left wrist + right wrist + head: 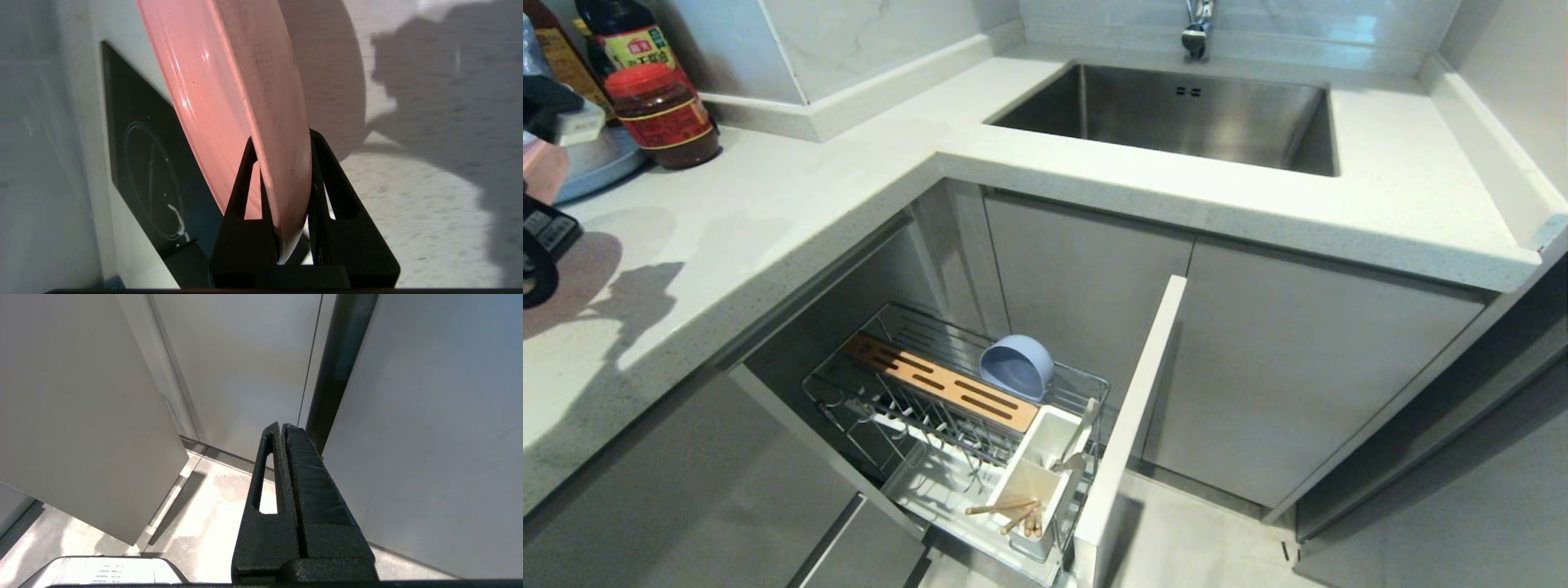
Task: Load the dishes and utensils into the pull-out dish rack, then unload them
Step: Take the plate out of the cupboard
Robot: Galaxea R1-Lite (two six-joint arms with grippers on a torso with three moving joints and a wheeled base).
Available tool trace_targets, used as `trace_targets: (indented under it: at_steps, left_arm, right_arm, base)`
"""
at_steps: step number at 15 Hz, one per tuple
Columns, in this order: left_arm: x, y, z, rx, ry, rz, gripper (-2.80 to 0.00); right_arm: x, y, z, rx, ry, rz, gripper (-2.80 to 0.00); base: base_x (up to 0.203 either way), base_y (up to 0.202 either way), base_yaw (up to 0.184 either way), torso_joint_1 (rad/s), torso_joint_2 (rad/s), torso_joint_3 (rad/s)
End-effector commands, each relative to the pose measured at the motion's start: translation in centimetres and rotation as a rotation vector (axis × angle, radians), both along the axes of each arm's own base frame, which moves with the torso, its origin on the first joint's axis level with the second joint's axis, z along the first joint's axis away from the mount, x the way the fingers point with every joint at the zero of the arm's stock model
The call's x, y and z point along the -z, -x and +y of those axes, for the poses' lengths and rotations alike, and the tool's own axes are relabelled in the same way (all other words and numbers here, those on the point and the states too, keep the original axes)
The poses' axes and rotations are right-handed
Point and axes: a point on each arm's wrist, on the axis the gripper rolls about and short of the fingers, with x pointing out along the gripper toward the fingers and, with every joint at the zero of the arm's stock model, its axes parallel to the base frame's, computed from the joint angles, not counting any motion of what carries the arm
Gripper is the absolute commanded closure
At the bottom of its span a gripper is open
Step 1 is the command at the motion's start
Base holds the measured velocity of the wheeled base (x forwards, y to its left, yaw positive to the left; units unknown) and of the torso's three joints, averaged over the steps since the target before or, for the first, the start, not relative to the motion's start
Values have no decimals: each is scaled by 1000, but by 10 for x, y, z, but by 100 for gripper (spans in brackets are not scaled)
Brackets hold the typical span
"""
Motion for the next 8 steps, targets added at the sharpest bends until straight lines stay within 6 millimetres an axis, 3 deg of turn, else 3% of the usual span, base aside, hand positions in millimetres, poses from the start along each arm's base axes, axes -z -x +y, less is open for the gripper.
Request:
trace_targets:
  at_steps: [1, 5, 7, 8]
  left_arm:
    - [12, -13, -2, 11, 1, 72, 0]
    - [17, -19, -4, 16, 5, 104, 0]
    - [17, -18, -4, 18, 8, 106, -280]
    - [17, -18, -4, 19, 9, 104, -280]
  right_arm:
    - [0, 0, 0, 0, 0, 0, 0]
    - [0, 0, 0, 0, 0, 0, 0]
    - [0, 0, 0, 0, 0, 0, 0]
    - [0, 0, 0, 0, 0, 0, 0]
  base:
    - [0, 0, 0, 0, 0, 0]
    - [0, 0, 0, 0, 0, 0]
    - [0, 0, 0, 0, 0, 0]
    - [0, 0, 0, 0, 0, 0]
